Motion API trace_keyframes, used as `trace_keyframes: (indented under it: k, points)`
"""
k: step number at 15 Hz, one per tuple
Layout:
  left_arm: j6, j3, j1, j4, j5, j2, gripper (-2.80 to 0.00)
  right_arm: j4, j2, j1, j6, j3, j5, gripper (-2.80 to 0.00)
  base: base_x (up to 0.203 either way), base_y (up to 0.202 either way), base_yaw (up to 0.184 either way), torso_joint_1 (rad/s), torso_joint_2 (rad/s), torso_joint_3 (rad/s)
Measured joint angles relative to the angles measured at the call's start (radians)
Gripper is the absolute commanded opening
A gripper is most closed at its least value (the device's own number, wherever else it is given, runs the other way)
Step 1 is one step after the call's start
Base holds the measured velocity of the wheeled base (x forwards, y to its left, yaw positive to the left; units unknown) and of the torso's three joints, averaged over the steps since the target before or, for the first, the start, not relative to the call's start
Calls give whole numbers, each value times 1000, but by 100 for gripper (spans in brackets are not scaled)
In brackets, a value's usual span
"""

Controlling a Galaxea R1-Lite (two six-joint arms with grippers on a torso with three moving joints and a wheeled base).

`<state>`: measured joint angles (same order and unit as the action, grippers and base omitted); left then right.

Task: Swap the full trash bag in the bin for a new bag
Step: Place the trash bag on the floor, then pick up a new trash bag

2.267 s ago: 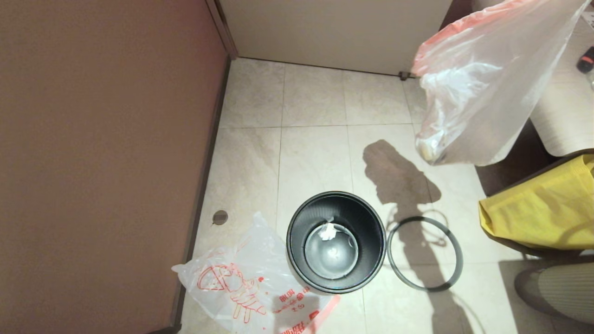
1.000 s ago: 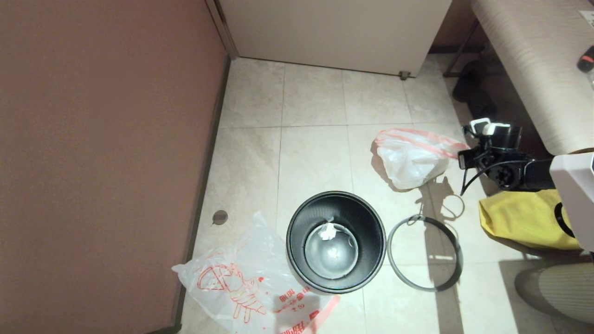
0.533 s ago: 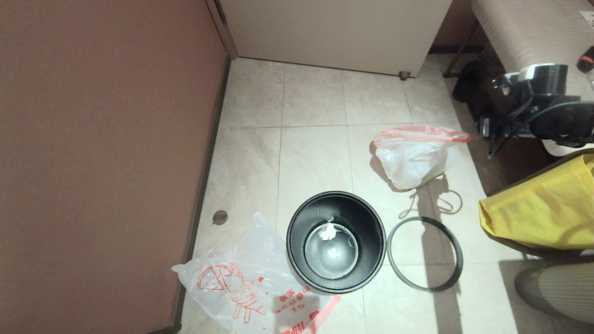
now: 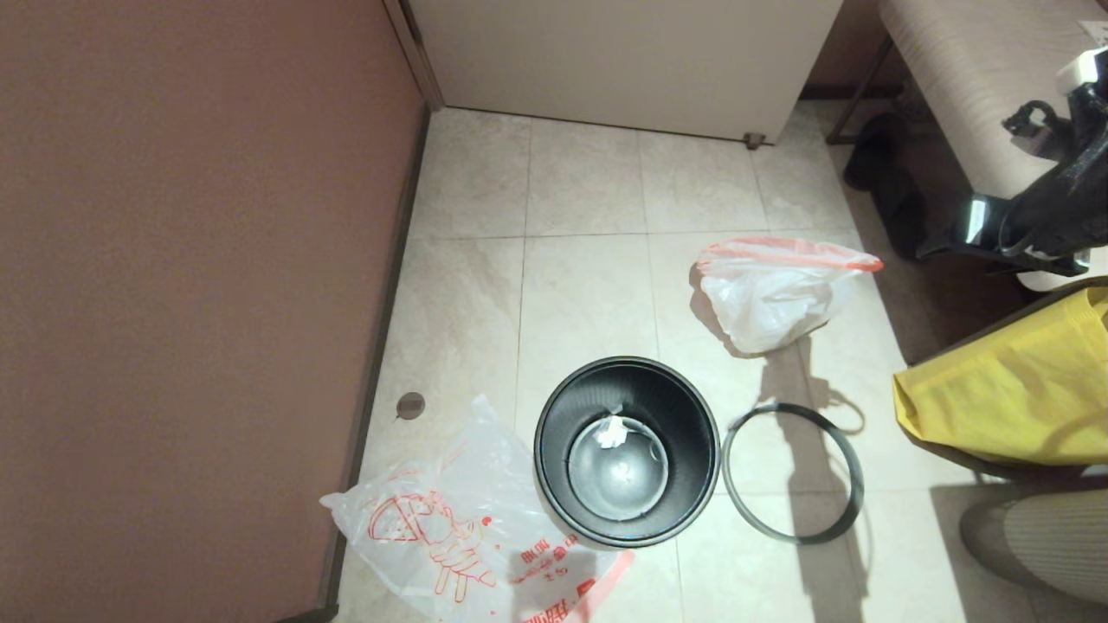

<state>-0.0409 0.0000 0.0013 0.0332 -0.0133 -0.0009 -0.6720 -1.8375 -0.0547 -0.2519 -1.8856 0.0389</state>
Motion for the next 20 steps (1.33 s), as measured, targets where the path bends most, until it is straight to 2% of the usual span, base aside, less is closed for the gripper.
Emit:
trace_keyframes:
  k: [7, 11, 16, 20]
  points:
    - [0, 0, 0, 0, 0, 0, -280, -8, 321, 22, -2, 345, -21, -280, 0, 0, 0, 0, 0, 0]
    - [0, 0, 0, 0, 0, 0, -280, 13, 514, 24, -2, 590, -23, -280, 0, 0, 0, 0, 0, 0]
    - [0, 0, 0, 1, 0, 0, -280, 27, 716, 36, -1, 757, -62, -280, 0, 0, 0, 0, 0, 0]
    - [0, 0, 0, 1, 0, 0, -280, 30, 866, 117, -4, 906, -64, -280, 0, 0, 0, 0, 0, 0]
